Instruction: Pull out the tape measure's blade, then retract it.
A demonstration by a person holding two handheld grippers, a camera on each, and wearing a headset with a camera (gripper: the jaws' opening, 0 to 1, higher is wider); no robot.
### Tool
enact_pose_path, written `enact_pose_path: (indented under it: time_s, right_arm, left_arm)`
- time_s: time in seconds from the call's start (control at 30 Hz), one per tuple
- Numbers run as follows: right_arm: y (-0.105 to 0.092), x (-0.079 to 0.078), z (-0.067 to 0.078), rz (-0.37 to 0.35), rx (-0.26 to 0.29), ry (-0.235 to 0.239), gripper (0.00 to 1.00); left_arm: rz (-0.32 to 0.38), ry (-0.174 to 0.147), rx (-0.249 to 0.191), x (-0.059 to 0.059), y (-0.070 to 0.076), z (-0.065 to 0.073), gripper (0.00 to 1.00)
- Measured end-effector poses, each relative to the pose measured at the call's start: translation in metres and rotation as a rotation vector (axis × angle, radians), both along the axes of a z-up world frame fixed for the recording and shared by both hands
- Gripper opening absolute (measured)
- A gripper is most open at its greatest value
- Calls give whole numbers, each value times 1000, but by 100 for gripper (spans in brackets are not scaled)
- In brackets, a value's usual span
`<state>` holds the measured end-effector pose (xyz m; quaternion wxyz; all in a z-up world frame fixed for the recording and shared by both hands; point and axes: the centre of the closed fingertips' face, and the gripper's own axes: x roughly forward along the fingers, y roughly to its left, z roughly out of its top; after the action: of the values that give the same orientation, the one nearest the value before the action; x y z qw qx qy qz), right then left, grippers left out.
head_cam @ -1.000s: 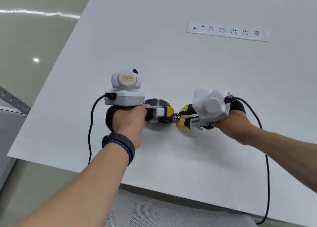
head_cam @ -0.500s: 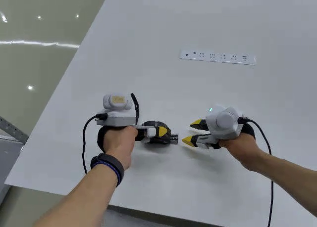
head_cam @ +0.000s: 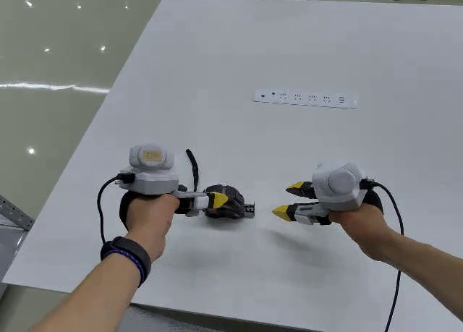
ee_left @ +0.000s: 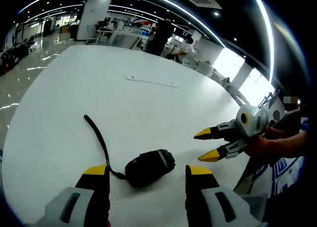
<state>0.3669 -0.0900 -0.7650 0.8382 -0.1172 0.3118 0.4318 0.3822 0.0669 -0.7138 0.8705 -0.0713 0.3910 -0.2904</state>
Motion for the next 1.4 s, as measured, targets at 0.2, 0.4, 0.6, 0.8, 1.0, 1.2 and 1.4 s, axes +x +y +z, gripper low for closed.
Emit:
enact_pose_path:
  time_s: [0.2,0.4,0.6,0.8,1.0,1.2,1.4]
  right_arm:
    - [-8,-15,14,-20,10,-22,41]
    - [-18,-27,27,-65,32,-33,45]
    - [-27,-37,37,-103,50,-45,47]
    - [-36,-47,38,-149,67,-44,49]
    - [-43,-54,37,-181,68,-34,51]
    - [-45,-57,37,-199,79,-28,53]
    - [-42,-62,35,-194,75,-24,55]
  left_arm:
    - [-91,-94,62,-3,16,29,59]
    - [-153,-154,102,-14,27,40,60]
    - [-200,-195,121,-27,27,42,61]
    - [-203,-217,119,-35,28,41,61]
    - [-192,-218,123,-40,33,32,63]
    - [-172,-214,139,-46,39,29,64]
    - [-152,-213,147,-48,44,26,65]
